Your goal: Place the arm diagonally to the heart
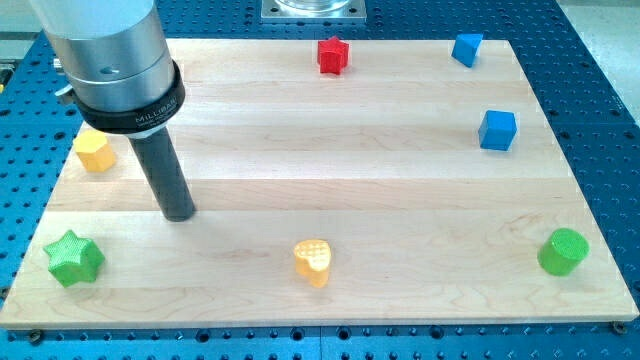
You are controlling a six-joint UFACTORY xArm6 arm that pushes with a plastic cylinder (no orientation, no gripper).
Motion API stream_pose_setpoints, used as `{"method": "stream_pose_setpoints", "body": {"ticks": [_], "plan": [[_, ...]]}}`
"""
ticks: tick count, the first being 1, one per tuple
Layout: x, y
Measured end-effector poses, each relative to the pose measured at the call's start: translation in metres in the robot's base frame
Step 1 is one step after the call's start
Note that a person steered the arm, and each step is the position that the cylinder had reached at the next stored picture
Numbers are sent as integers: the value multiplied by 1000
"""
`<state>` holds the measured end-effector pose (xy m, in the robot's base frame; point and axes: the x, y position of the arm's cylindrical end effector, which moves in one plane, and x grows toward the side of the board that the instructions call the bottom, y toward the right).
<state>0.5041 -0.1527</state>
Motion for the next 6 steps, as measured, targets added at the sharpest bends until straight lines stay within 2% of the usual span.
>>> {"method": "stream_pose_setpoints", "body": {"ticks": [3, 6], "plan": [[-1, 9], [-5, 96]]}}
